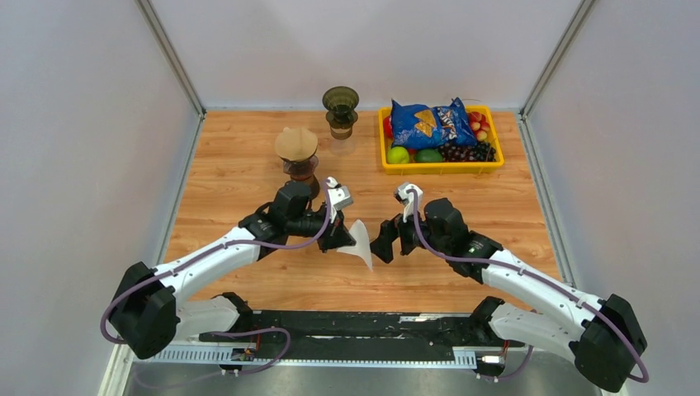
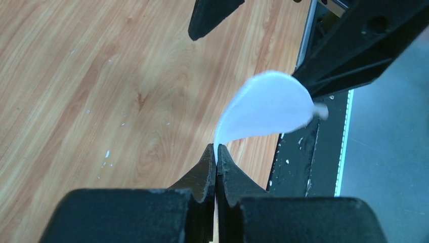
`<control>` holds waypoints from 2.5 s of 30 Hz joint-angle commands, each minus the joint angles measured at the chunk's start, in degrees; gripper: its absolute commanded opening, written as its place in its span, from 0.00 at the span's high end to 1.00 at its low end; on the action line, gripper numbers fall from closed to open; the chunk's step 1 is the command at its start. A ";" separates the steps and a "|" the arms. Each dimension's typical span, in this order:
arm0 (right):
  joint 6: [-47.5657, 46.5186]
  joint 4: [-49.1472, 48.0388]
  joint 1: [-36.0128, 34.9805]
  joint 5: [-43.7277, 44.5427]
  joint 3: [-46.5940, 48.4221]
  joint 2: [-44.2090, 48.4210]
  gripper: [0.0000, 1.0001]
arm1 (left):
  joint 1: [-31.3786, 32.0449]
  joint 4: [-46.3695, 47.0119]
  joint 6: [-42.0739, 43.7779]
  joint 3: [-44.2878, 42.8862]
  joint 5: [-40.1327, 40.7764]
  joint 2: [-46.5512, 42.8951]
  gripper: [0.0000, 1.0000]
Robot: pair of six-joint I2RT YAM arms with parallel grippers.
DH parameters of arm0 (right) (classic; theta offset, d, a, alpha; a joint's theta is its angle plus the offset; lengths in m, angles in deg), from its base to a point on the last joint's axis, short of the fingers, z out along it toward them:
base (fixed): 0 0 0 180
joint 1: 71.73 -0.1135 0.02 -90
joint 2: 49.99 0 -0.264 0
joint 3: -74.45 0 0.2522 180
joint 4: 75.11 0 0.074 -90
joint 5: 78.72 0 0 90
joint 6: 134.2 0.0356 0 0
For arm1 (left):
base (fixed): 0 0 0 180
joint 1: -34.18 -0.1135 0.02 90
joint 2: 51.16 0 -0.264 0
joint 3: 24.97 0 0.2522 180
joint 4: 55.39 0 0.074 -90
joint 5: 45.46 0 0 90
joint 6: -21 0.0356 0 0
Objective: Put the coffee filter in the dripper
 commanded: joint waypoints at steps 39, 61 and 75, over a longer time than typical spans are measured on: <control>1.51 -3.88 -2.74 3.79 4.09 0.83 0.31 | -0.22 5.16 -3.58 -0.70 -5.97 2.02 1.00; -1.06 7.30 -2.67 14.73 -0.26 13.57 0.00 | -0.22 5.18 -5.10 -0.49 -5.13 1.06 1.00; -4.40 4.57 -2.67 -3.13 -0.27 14.01 0.13 | -0.22 5.19 -6.79 0.17 -9.20 0.80 1.00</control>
